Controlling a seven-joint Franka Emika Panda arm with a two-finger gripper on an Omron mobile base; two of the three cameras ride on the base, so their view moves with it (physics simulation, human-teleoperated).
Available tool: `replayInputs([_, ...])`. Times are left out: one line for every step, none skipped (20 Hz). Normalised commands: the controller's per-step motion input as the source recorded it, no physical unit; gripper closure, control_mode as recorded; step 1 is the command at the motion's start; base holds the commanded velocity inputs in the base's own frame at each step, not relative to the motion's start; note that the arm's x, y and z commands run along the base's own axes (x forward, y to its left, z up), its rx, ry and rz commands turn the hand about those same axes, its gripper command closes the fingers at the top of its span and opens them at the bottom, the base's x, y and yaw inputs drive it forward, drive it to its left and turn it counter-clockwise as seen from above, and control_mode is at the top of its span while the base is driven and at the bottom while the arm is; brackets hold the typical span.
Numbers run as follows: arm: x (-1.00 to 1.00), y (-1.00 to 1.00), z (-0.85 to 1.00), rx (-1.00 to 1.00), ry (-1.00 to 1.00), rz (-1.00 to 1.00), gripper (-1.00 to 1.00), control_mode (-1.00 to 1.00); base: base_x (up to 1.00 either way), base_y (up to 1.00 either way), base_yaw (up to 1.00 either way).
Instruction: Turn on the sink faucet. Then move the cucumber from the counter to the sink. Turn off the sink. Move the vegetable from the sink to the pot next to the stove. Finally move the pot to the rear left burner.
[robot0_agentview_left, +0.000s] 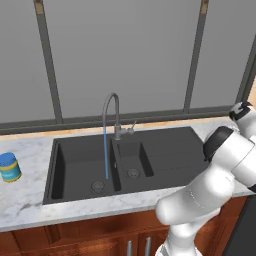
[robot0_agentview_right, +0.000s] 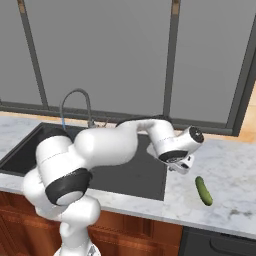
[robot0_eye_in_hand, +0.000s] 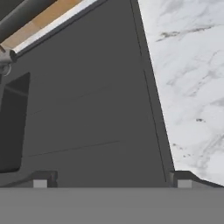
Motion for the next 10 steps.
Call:
replayInputs([-0.14,-0.64,-0.15,-0.1,0.0,0.23,-1.0,-1.0,0.0,0.0,0.0])
replayInputs([-0.02,-0.58,-0.19,-0.13,0.01,0.22,-1.0,-1.0,0.0,0.0,0.0])
replayInputs([0.0,-0.56,-0.2,-0.16,0.04,0.22,-1.0,-1.0,0.0,0.0,0.0])
replayInputs([0.0,-0.53,-0.17,-0.18,0.05,0.22,-1.0,-1.0,0.0,0.0,0.0])
replayInputs([0.0,-0.5,-0.11,-0.2,0.04,0.2,-1.0,-1.0,0.0,0.0,0.0])
replayInputs([0.0,-0.56,-0.07,-0.19,0.05,0.19,-1.0,-1.0,0.0,0.0,0.0])
replayInputs([0.0,-0.54,-0.08,-0.19,0.04,0.18,-1.0,-1.0,0.0,0.0,0.0])
replayInputs([0.0,-0.53,-0.13,-0.17,0.04,0.14,-1.0,-1.0,0.0,0.0,0.0])
replayInputs([0.0,-0.51,-0.19,-0.17,0.02,0.12,-1.0,-1.0,0.0,0.0,0.0])
replayInputs([0.0,-0.54,-0.21,-0.16,0.01,0.12,-1.0,-1.0,0.0,0.0,0.0])
